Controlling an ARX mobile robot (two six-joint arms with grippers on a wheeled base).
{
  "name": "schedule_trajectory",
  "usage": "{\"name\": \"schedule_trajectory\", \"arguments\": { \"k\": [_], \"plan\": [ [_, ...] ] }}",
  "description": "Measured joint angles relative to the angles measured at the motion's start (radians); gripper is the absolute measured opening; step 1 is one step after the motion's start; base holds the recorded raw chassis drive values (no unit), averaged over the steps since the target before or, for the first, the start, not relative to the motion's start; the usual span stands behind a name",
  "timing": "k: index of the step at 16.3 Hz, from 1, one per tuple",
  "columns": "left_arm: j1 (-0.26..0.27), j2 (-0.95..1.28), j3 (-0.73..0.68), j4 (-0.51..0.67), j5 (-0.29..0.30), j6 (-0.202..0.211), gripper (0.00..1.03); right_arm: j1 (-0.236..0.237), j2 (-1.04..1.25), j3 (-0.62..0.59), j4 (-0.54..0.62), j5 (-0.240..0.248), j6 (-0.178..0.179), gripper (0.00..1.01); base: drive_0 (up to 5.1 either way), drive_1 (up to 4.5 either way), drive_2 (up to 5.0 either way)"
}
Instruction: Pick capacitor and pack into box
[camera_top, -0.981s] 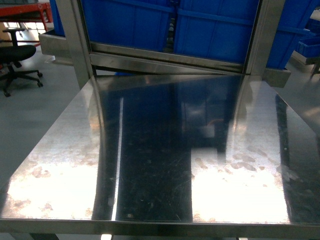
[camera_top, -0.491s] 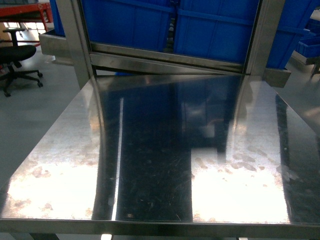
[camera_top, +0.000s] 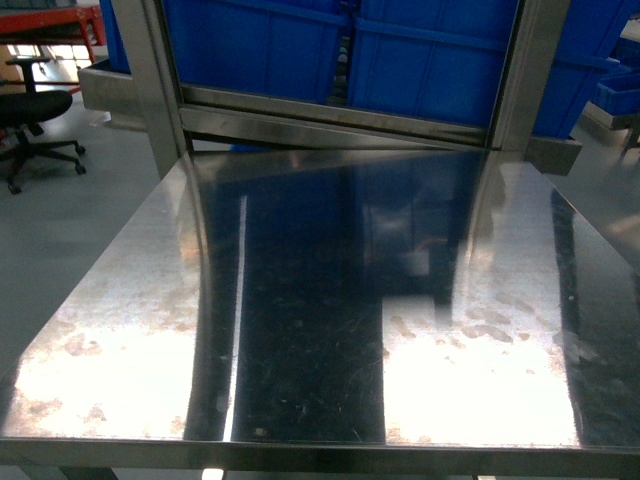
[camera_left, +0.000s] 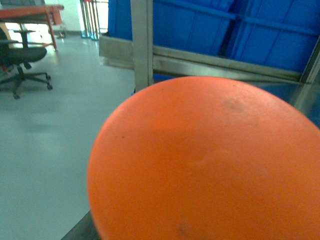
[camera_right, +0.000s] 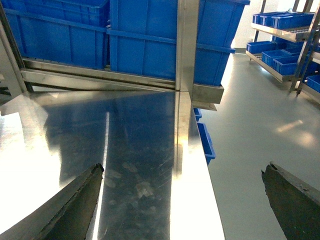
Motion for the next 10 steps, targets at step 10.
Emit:
{"name": "schedule_trajectory", "arguments": {
  "k": [10],
  "plan": [
    [0.0, -0.056, 0.0, -0.015, -0.003, 0.0, 0.44, 0.0, 0.0, 0.0, 0.0, 0.0, 0.0, 0.98, 0.0, 0.0, 0.0]
  ]
}}
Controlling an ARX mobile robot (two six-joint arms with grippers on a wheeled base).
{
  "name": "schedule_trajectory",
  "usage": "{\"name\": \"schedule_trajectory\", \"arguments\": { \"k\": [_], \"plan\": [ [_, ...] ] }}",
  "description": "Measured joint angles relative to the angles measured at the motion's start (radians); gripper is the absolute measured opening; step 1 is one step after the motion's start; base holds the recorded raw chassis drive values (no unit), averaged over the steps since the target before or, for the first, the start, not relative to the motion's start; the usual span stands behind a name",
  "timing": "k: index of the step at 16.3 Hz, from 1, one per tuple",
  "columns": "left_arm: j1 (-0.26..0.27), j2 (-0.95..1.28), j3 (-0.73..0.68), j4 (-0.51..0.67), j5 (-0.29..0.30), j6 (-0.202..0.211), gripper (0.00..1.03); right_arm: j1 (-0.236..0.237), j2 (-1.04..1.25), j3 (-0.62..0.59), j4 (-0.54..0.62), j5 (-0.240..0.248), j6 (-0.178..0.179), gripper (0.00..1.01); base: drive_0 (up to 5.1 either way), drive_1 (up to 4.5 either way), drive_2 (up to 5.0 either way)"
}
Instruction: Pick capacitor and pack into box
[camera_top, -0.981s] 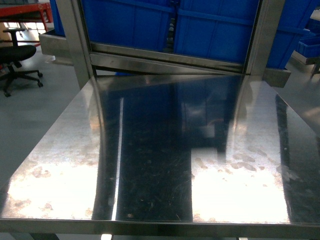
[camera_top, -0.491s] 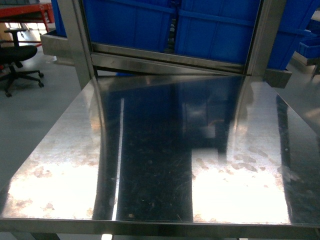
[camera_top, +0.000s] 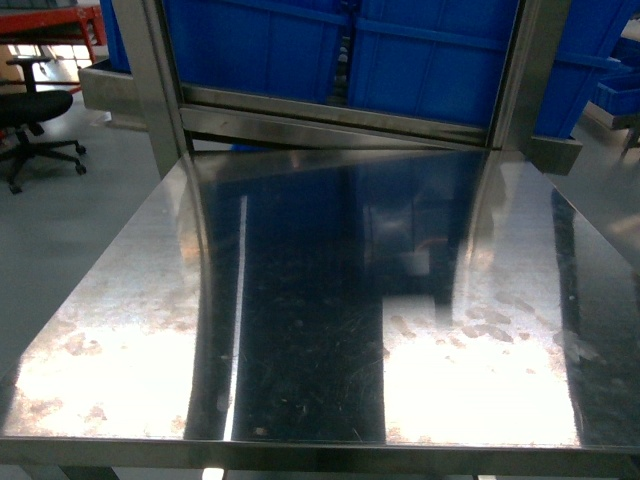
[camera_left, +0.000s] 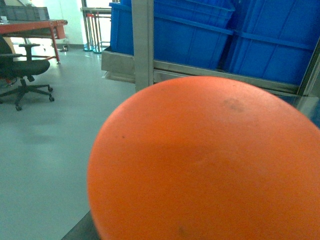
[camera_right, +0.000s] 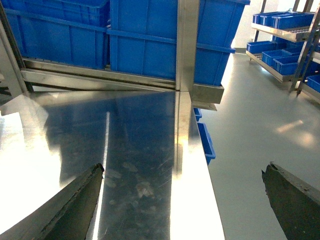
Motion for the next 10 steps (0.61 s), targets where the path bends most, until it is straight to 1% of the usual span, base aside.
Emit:
{"name": "schedule_trajectory", "arguments": {
  "k": [10],
  "plan": [
    [0.0, 0.0, 0.0, 0.004, 0.0, 0.0, 0.44, 0.0, 0.0, 0.0, 0.003, 0.0, 0.0, 0.98, 0.0, 0.0, 0.0]
  ]
}}
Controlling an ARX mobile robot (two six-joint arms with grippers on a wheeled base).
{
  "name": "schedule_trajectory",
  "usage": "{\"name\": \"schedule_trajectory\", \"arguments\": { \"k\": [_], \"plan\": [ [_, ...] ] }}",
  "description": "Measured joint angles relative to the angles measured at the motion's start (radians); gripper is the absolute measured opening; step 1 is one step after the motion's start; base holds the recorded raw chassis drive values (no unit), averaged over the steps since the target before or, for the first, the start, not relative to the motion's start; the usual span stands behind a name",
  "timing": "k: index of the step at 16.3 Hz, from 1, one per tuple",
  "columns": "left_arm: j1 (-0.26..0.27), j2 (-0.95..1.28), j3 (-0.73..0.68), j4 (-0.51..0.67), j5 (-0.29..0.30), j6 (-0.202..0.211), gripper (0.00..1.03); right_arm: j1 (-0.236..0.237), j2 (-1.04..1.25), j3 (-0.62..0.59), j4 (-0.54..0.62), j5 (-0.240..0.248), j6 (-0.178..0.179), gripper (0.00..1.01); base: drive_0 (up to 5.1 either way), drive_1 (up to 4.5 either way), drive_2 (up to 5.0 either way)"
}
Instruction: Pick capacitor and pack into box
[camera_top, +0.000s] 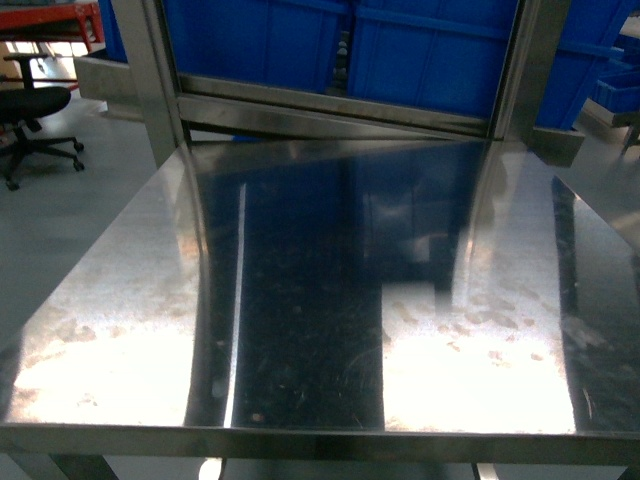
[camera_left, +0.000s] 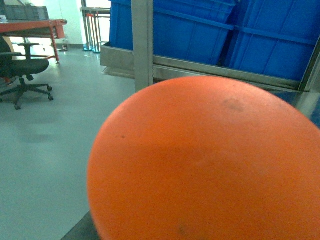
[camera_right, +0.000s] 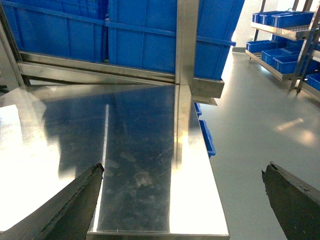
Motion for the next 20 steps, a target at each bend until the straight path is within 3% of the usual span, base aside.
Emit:
{"name": "schedule_trajectory", "arguments": {
  "k": [20],
  "plan": [
    [0.0, 0.0, 0.0, -0.004, 0.0, 0.003, 0.44, 0.0, 0.0, 0.0, -0.003, 0.0, 0.0, 0.98, 0.0, 0.0, 0.0]
  ]
}}
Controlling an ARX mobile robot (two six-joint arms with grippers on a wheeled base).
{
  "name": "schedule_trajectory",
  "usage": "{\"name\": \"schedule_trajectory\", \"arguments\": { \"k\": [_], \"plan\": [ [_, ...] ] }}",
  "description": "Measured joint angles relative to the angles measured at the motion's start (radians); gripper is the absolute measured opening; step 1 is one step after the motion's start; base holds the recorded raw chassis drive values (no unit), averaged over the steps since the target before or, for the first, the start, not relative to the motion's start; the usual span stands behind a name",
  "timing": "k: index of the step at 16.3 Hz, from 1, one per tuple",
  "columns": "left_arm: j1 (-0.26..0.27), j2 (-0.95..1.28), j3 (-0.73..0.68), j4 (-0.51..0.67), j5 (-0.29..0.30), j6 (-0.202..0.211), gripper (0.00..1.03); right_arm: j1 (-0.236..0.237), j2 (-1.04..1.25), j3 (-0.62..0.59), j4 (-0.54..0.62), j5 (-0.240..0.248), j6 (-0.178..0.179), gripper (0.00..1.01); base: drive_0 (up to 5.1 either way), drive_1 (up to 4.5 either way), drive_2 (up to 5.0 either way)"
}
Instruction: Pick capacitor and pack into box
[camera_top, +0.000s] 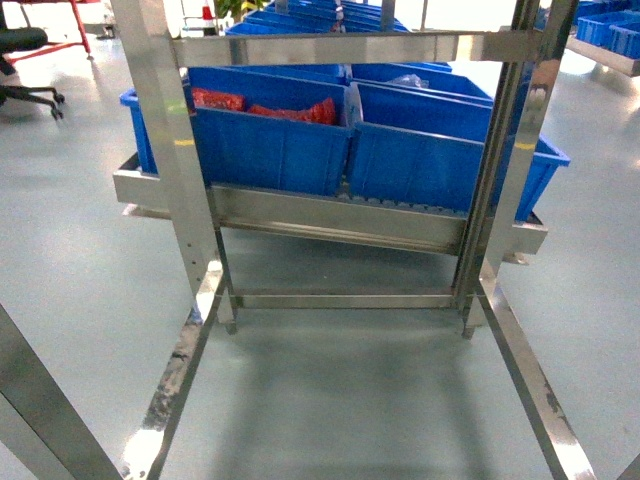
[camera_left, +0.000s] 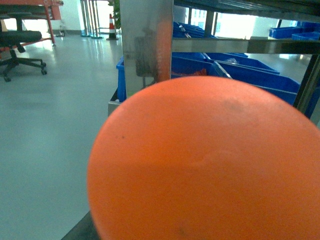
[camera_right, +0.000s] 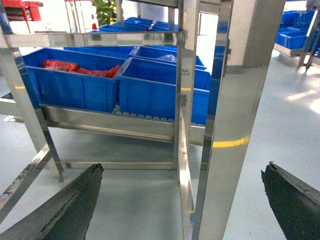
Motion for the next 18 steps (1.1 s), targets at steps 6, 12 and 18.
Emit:
{"name": "schedule_trajectory", "arguments": {
  "k": [6, 12, 18],
  "plan": [
    [0.0, 0.0, 0.0, -0.002, 0.0, 0.0, 0.44, 0.0, 0.0, 0.0, -0.003, 0.0, 0.0, 0.98, 0.0, 0.0, 0.0],
    [0.0, 0.0, 0.0, 0.001, 0.004, 0.0, 0.44, 0.0, 0.0, 0.0, -0.002, 0.001, 0.0, 0.98, -1.7, 0.8, 0.8],
    [0.0, 0.0, 0.0, 0.0, -0.001, 0.0, 0.44, 0.0, 0.0, 0.0, 0.001, 0.0, 0.0, 0.98, -5.0, 2.49, 2.5]
  ]
}}
